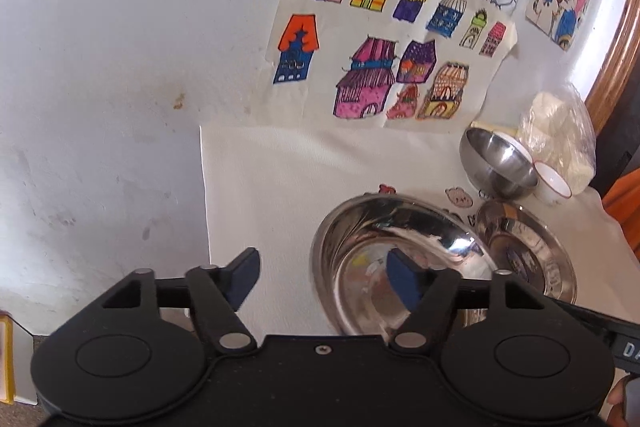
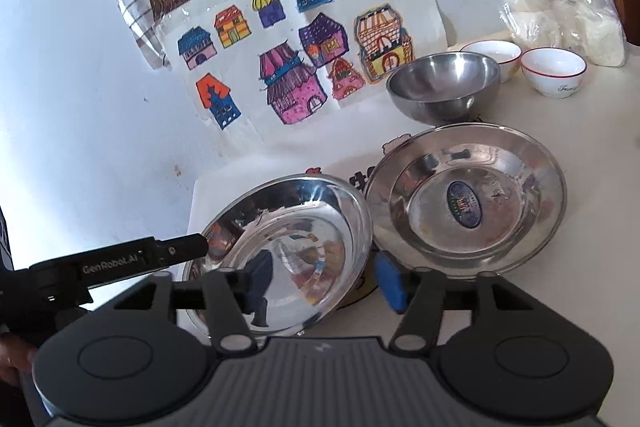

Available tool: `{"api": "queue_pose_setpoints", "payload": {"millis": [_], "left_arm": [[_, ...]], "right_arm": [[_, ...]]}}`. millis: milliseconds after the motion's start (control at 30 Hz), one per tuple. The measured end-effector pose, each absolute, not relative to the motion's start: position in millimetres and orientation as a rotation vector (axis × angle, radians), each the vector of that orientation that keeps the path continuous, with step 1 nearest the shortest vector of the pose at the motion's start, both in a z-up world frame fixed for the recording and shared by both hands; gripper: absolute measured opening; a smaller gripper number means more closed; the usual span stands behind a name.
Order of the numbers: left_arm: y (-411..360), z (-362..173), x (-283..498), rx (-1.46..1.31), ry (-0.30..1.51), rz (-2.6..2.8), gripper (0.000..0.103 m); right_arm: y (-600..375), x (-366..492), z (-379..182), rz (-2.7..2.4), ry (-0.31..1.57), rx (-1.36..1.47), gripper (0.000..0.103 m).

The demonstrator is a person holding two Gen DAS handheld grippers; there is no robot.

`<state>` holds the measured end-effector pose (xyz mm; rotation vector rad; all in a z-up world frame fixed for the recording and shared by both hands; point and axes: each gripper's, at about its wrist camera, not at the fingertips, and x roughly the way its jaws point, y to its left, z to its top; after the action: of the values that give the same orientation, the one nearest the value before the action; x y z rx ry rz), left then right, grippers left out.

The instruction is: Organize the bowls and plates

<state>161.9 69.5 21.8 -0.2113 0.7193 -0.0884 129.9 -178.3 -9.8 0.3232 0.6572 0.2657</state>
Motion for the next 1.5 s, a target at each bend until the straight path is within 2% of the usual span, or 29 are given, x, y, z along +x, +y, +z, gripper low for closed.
{"api": "queue_pose_setpoints", "payload": {"millis": [33, 133, 200, 300, 700, 933, 1167, 1367, 1400, 1467, 1500], "left_arm": [[67.7, 23.4, 161.8, -0.213, 0.713, -0.087, 0.084], [60.7, 28.4, 159.3, -0.217, 0.680, -0.090, 0.098], [53.2, 32.2, 159.5, -0.212, 0.660, -0.104, 0.102], [35.1, 39.9, 168.7, -0.198, 0.651, -0.143, 0.102], [-71.5, 41.0, 230.0, 0.020, 0.680, -0.331, 0.102], [-113.1, 22.3, 255.4, 0.133, 0.740, -0.390, 0.102], [-122.8, 9.1, 272.1, 0.146, 0.805, -0.405, 0.102], [-122.1, 3.8, 282.0, 0.138, 0.851, -0.417, 0.102], [-122.2, 3.2, 283.0, 0.138, 0.856, -0.420, 0.100], [-122.5, 1.6, 285.1, 0.141, 0.867, -0.428, 0.089], [-122.8, 0.5, 286.7, 0.145, 0.880, -0.434, 0.077]], "right_arm": [[-181.5, 128.9, -9.7, 0.267, 0.650, 0.330, 0.073], [-191.5, 123.3, -8.9, 0.262, 0.614, 0.343, 0.086], [-199.5, 118.2, -8.3, 0.248, 0.582, 0.341, 0.094], [-214.0, 108.3, -8.8, 0.189, 0.518, 0.335, 0.103], [-268.7, 96.6, -34.3, -0.135, 0.429, 0.360, 0.103], [-286.5, 102.1, -47.5, -0.166, 0.469, 0.436, 0.103], [-290.0, 115.7, -51.9, -0.130, 0.535, 0.454, 0.102], [-286.2, 119.0, -51.2, -0.114, 0.524, 0.466, 0.089], [-286.0, 120.0, -51.5, -0.113, 0.527, 0.468, 0.086], [-285.5, 121.4, -52.0, -0.111, 0.530, 0.473, 0.083], [-285.1, 122.4, -52.2, -0.110, 0.530, 0.477, 0.082]]}}
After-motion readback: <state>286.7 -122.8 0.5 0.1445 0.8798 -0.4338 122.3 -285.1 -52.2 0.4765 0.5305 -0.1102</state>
